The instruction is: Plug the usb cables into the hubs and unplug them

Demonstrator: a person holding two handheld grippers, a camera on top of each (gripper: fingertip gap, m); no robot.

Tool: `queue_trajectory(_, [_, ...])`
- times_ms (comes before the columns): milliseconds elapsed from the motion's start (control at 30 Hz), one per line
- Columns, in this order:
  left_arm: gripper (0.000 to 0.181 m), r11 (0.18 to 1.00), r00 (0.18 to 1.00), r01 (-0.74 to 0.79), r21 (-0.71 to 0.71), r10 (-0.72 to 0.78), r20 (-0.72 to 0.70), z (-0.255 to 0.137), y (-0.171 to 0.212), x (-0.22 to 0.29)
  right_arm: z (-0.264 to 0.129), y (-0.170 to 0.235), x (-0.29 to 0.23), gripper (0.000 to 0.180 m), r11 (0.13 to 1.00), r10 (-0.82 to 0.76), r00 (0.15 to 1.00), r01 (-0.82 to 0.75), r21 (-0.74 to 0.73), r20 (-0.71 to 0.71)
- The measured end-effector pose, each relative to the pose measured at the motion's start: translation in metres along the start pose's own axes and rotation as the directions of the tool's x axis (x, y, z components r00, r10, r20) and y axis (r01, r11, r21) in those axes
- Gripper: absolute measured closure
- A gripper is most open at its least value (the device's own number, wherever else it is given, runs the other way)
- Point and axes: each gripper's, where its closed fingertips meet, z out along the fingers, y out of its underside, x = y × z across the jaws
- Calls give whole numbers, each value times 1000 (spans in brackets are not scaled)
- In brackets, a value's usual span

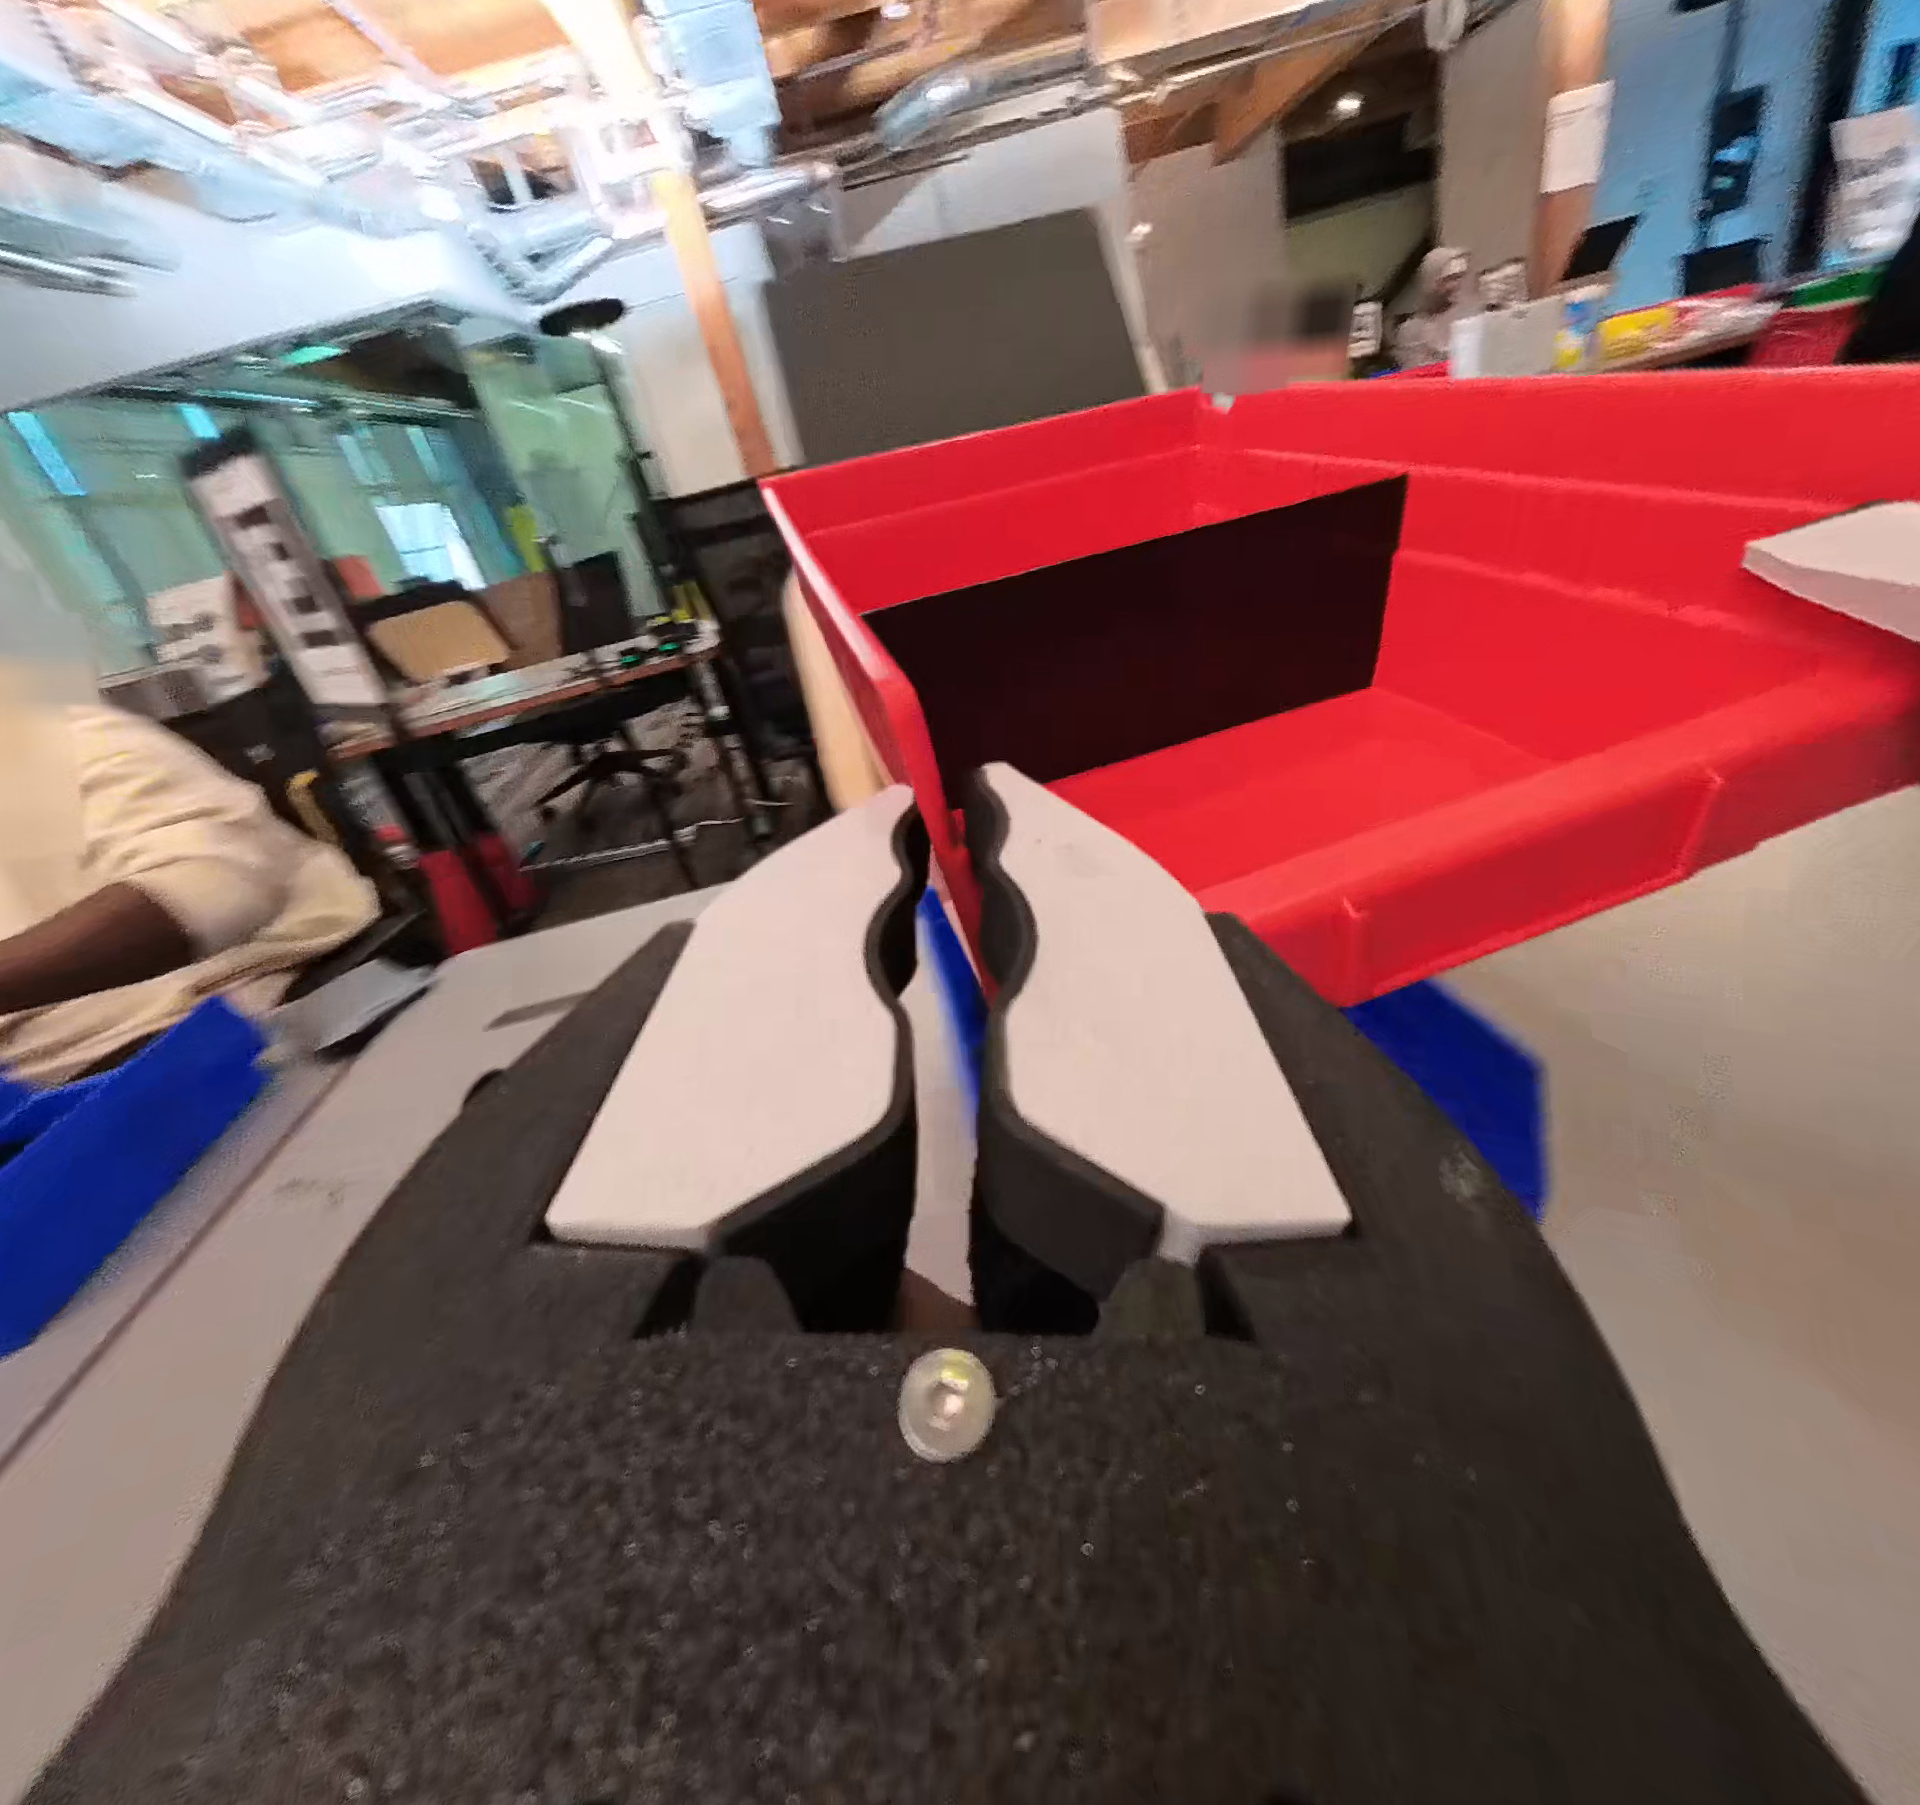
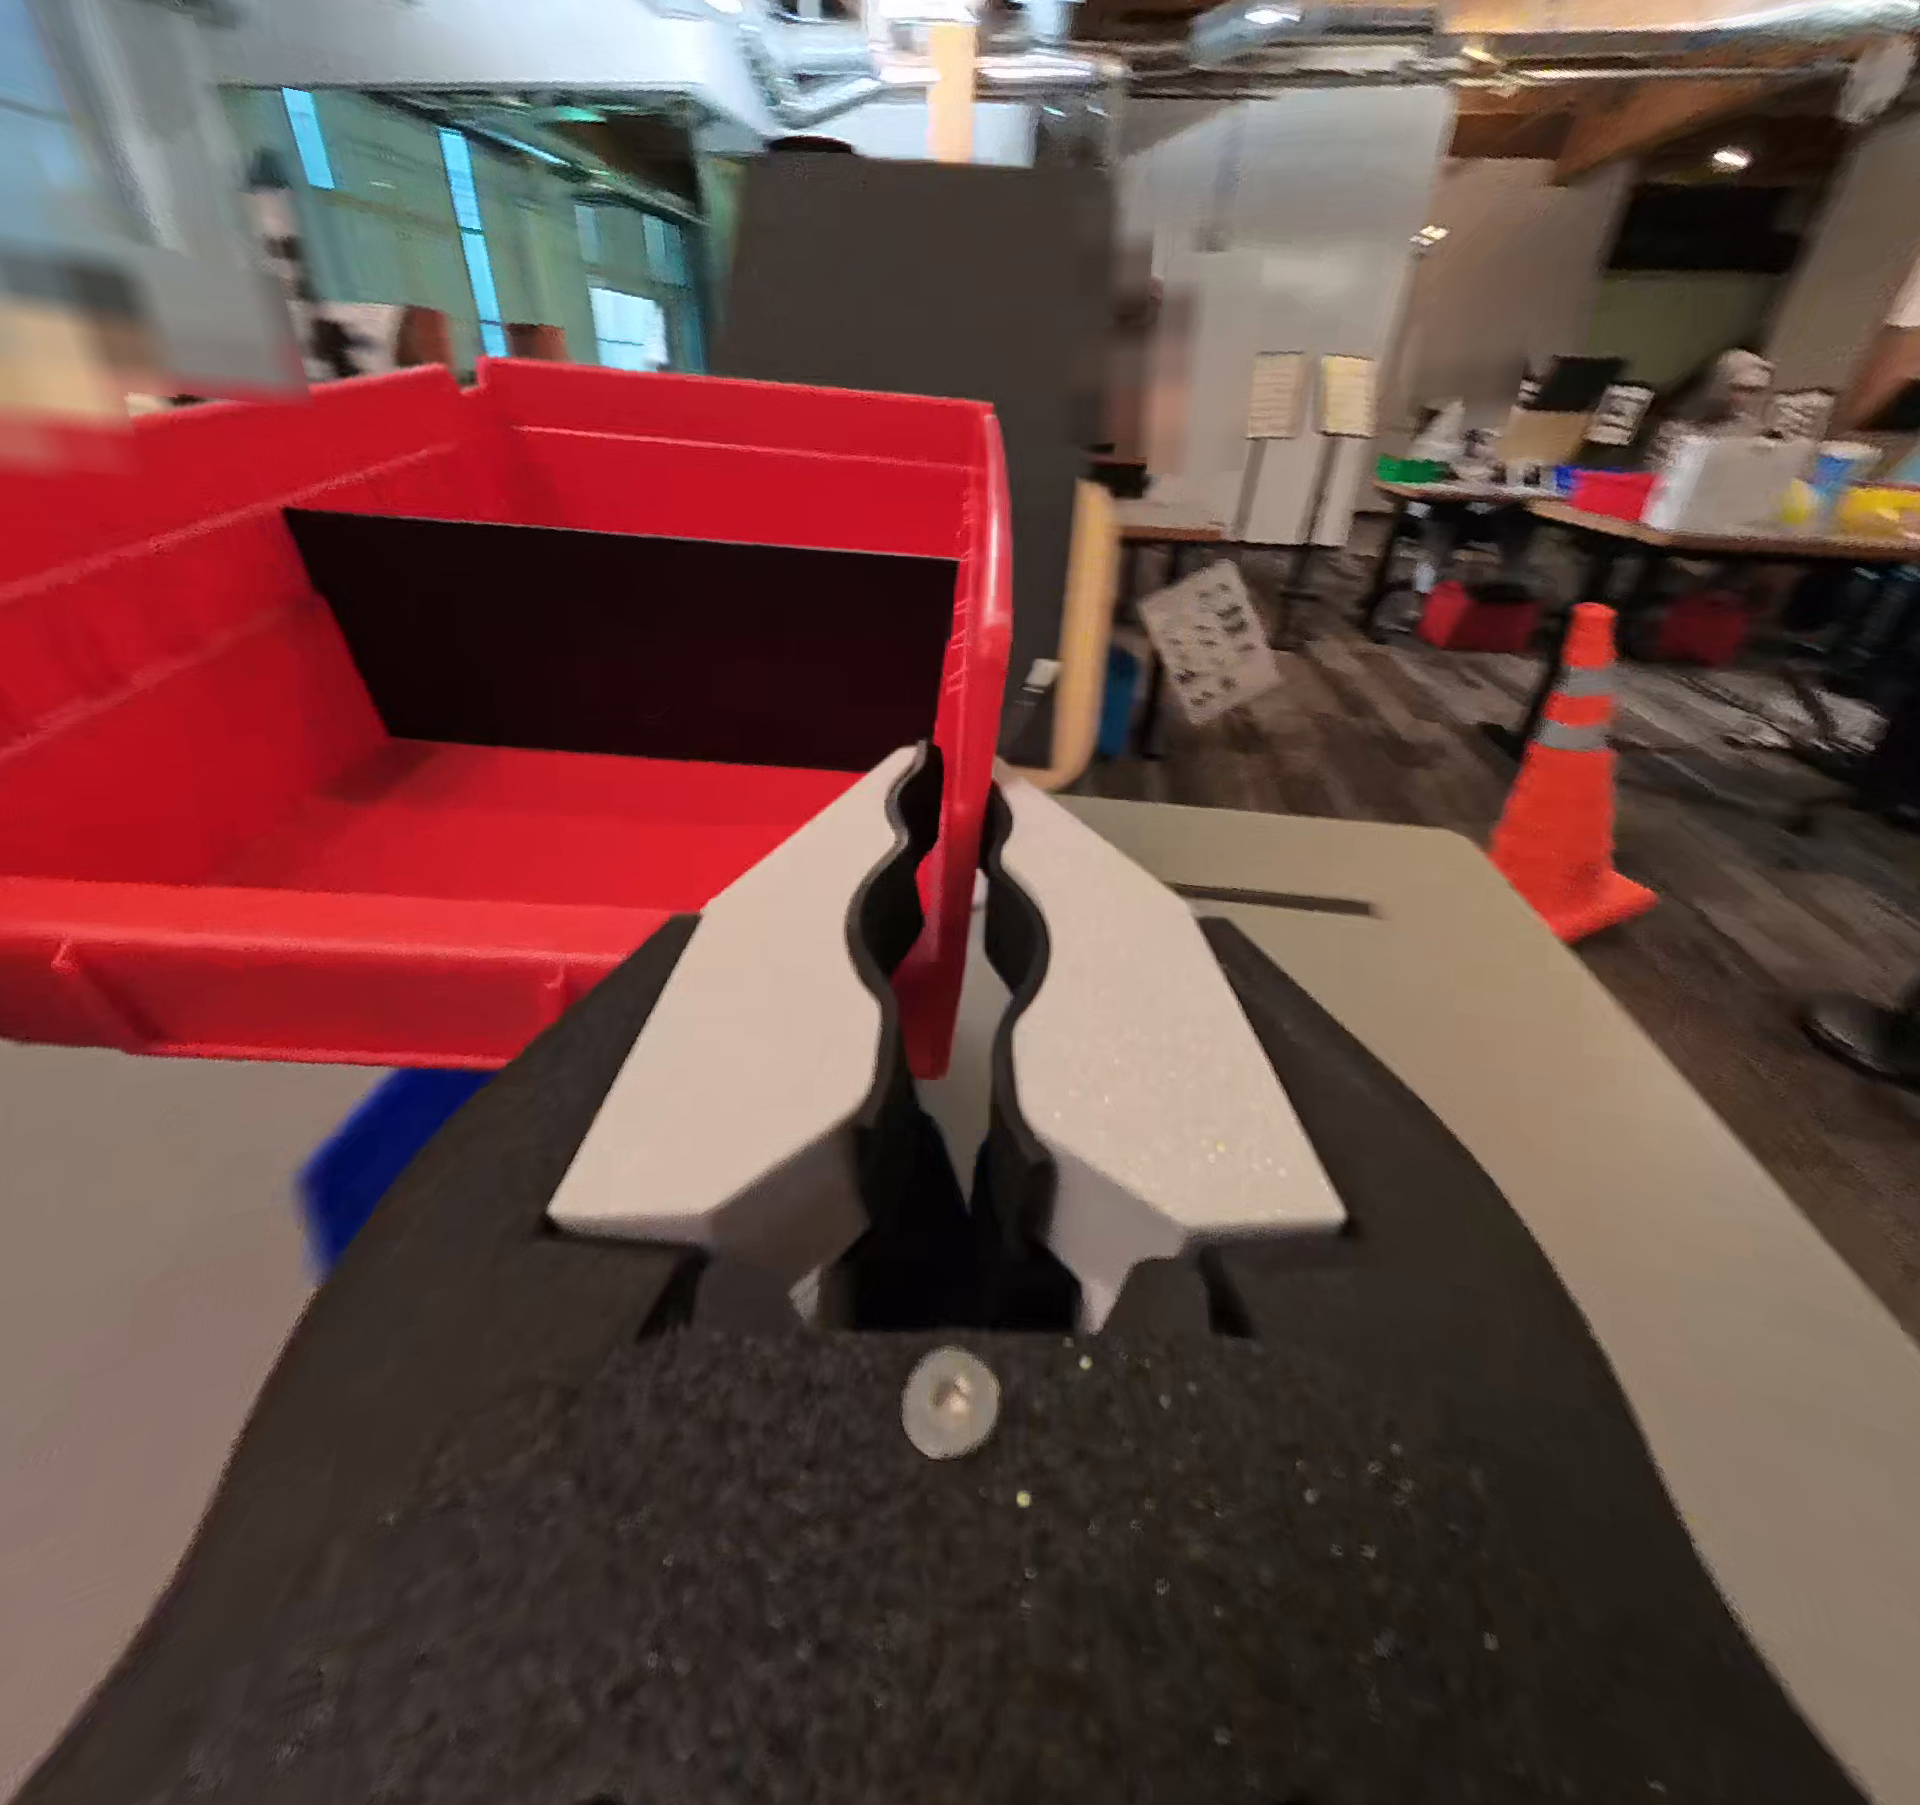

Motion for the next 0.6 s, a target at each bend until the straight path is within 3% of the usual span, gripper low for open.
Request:
queue_trajectory(167, [174,999,987,5,-53,-14,-162,73,12,149,8,58,157,175,988,-35,977,3,-151,-212])
queue_trajectory(300, [174,991,982,-18,-129,-7,-188,97,67,247,11,137,240,174,958,-18,973,-50,-283,-232])
queue_trajectory(367, [174,981,976,-22,-194,-21,-218,104,100,281,10,174,263,176,939,45,970,-123,-320,-239])
queue_trajectory(467, [173,971,974,-52,-232,-2,-226,107,134,305,6,204,275,176,854,343,893,-426,-300,-290])
queue_trajectory(500, [173,971,974,-65,-230,11,-226,105,140,309,2,216,277,177,822,349,879,-453,-344,-324])
queue_trajectory(600, [173,934,962,8,-358,-105,-252,96,164,320,-1,240,279,176,826,197,930,-328,-458,-311])
